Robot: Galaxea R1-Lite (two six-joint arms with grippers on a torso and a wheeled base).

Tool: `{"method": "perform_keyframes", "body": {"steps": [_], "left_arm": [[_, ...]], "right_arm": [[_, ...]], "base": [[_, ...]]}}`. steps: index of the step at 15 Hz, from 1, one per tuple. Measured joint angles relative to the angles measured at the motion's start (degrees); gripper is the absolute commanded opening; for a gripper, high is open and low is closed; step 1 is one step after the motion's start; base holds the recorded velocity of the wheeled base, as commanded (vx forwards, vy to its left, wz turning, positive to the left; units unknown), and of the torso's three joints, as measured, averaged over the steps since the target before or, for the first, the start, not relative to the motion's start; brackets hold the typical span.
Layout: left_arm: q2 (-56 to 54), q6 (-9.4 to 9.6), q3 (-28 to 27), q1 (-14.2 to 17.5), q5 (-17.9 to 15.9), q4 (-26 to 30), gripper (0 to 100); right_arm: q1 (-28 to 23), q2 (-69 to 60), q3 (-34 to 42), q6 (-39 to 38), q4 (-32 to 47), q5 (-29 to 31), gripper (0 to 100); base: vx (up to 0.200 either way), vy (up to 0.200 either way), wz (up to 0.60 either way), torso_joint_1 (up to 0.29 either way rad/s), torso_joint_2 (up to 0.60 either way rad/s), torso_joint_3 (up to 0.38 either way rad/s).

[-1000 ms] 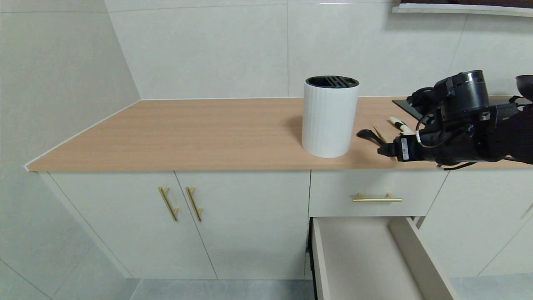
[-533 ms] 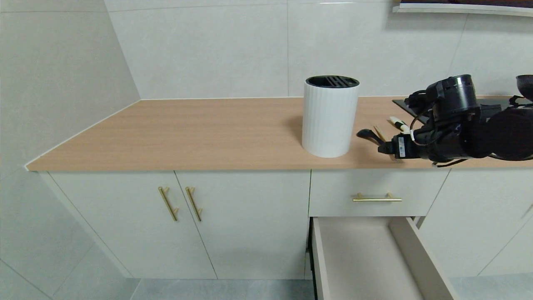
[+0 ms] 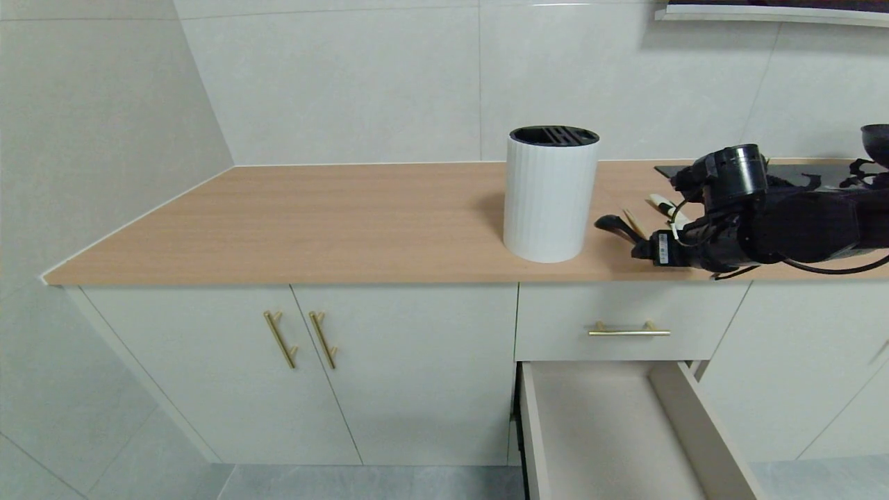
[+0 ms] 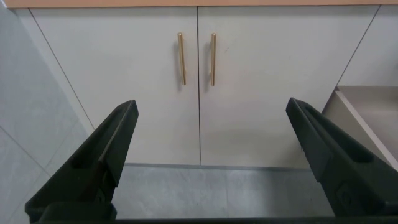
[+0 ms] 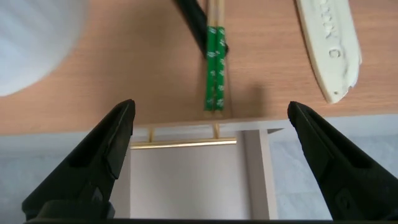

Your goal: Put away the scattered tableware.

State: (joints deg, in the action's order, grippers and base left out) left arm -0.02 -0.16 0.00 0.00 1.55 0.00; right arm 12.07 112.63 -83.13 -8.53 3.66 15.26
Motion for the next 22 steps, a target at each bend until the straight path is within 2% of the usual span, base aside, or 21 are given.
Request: {"method": "perform_keyframes", "body": {"steps": [6, 7, 22], "left_arm": [[0.0, 0.0, 0.0, 0.0, 0.01, 0.0, 100], [0.0, 0.02, 0.0, 0.0, 0.0, 0.0, 100], [0.0, 0.0, 0.0, 0.0, 0.0, 0.0, 100]], "right_arm": [[-0.99, 2.5, -1.38, -1.5, -2.54, -0.13, 100], [-1.05, 2.69, -1.38, -1.58, -2.77, -0.16, 0], [-0.46, 0.82, -0.09, -1.91, -1.41, -0.18, 0]], "base": [[0.0, 0.0, 0.0, 0.0, 0.0, 0.0], [0.0, 0.0, 0.0, 0.0, 0.0, 0.0], [0.0, 0.0, 0.0, 0.0, 0.0, 0.0]]}}
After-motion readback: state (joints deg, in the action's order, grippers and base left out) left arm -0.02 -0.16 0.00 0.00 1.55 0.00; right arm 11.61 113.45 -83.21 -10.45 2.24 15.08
